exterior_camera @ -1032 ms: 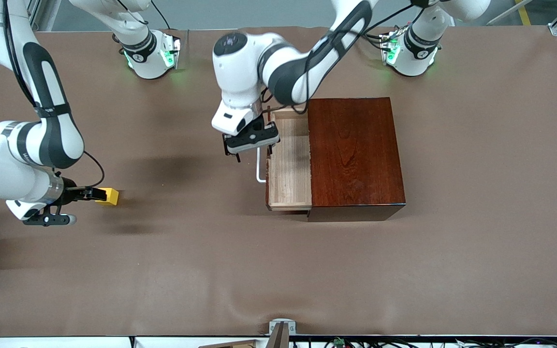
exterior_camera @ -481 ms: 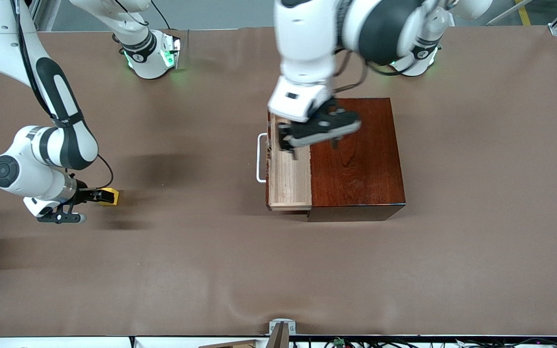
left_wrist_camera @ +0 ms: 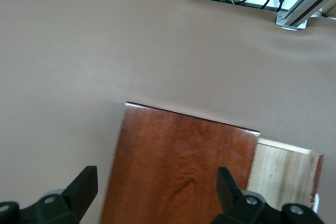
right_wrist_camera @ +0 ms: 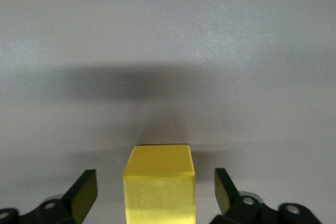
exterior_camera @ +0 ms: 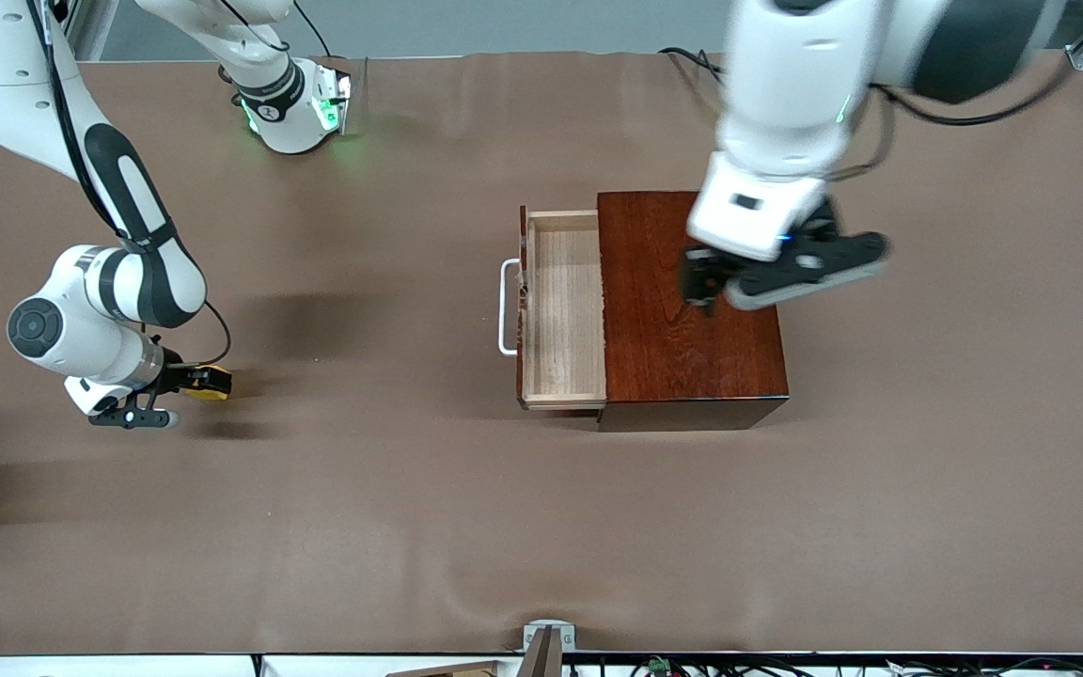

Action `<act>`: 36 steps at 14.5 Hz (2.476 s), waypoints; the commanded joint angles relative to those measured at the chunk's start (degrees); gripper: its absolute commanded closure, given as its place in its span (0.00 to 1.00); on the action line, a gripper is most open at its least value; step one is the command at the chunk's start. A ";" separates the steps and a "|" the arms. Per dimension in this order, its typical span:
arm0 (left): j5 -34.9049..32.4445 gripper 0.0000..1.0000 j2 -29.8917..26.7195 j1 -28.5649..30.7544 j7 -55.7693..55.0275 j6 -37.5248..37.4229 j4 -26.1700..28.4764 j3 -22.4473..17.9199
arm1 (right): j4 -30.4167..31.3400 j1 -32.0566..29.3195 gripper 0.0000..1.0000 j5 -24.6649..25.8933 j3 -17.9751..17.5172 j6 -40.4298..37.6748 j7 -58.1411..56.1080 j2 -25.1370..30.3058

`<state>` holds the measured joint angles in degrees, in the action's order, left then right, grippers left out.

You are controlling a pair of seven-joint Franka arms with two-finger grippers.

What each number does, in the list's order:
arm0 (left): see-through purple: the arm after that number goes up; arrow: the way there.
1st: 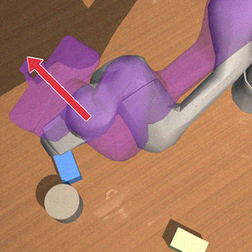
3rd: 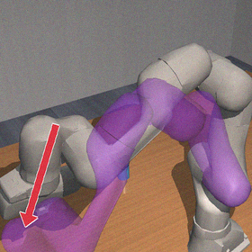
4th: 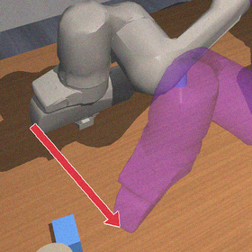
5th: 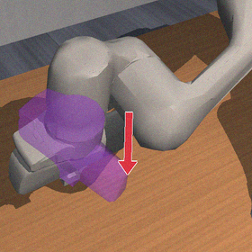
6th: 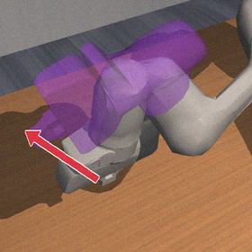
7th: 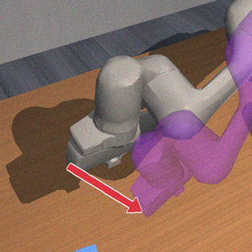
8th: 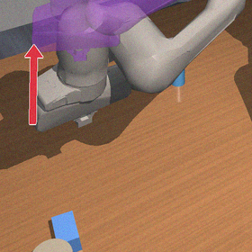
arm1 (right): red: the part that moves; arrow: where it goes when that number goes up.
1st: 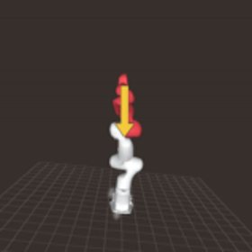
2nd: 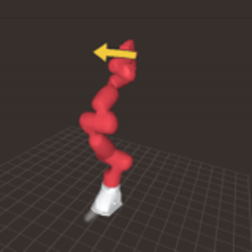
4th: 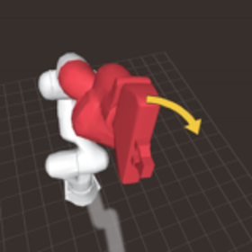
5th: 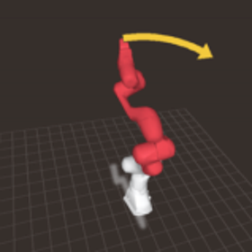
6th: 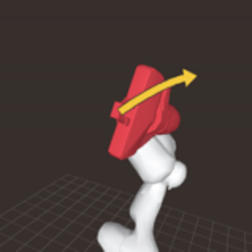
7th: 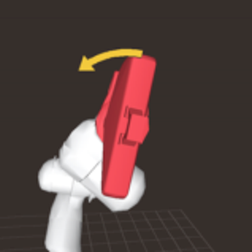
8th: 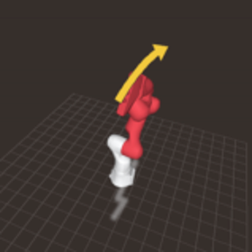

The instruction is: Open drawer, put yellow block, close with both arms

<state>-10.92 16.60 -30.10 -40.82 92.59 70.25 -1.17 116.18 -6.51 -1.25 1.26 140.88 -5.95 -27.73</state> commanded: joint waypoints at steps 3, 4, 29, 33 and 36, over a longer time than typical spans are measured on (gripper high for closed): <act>2.31 0.00 -8.33 6.88 11.00 -0.31 8.75 0.56 | 0.81 -1.58 0.39 -0.34 -1.18 0.19 0.77 0.04; 2.40 0.00 -9.38 8.20 13.55 -0.31 10.41 0.56 | 1.50 -1.58 0.53 -0.34 -1.26 0.27 0.77 0.13; 7.67 0.00 -19.50 30.62 34.66 -5.67 19.04 11.63 | -4.29 12.39 1.00 -4.47 -1.79 -20.19 25.89 11.20; 11.63 0.00 -19.42 34.32 36.33 -5.76 18.61 11.98 | -4.91 17.30 1.00 -4.99 -1.79 -21.88 36.16 12.96; 11.27 0.00 -19.33 34.23 36.25 -5.67 18.43 12.25 | -6.74 21.43 1.00 -6.40 -1.70 -22.14 44.95 13.23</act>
<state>-0.46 -1.72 3.44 -5.50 87.57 88.61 10.26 110.43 12.26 -6.19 -0.94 119.84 33.79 -15.58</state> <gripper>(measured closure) 0.000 0.441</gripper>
